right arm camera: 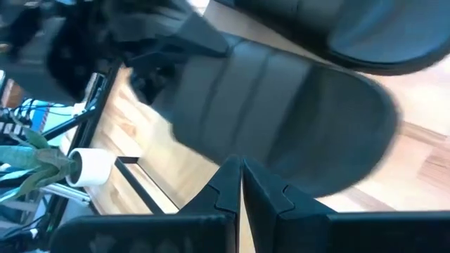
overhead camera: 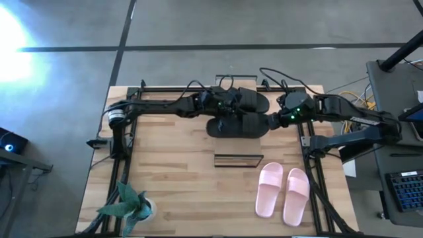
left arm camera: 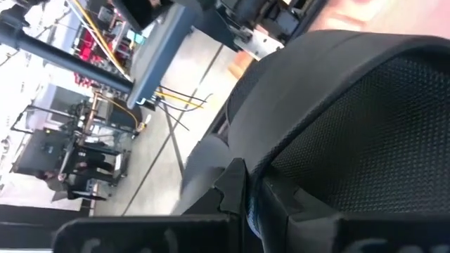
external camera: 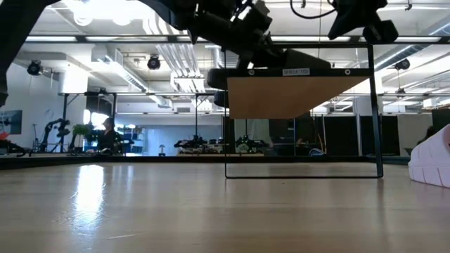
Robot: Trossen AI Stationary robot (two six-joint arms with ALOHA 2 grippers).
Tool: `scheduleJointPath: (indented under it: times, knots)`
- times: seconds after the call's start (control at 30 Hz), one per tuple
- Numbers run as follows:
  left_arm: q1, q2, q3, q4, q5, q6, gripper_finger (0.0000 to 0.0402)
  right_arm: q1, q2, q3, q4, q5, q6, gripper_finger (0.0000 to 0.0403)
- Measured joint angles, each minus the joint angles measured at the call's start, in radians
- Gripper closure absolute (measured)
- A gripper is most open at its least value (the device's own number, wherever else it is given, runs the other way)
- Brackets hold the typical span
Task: Pick and place slides into the shelf
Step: Put the black slide on the shelf
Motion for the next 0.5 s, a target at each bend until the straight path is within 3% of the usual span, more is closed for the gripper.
scheduleJointPath:
  times: [0.2, 0.5]
  knots:
    - [0.009, 0.004, 0.000, 0.014, -0.001, 0.002, 0.0401, 0.000, 0.061, 0.000, 0.094, -0.028, -0.032, 0.0394]
    - [0.015, 0.003, 0.005, 0.015, -0.016, -0.001, 0.0395, -0.002, 0.178, 0.000, 0.095, -0.024, -0.071, 0.0394]
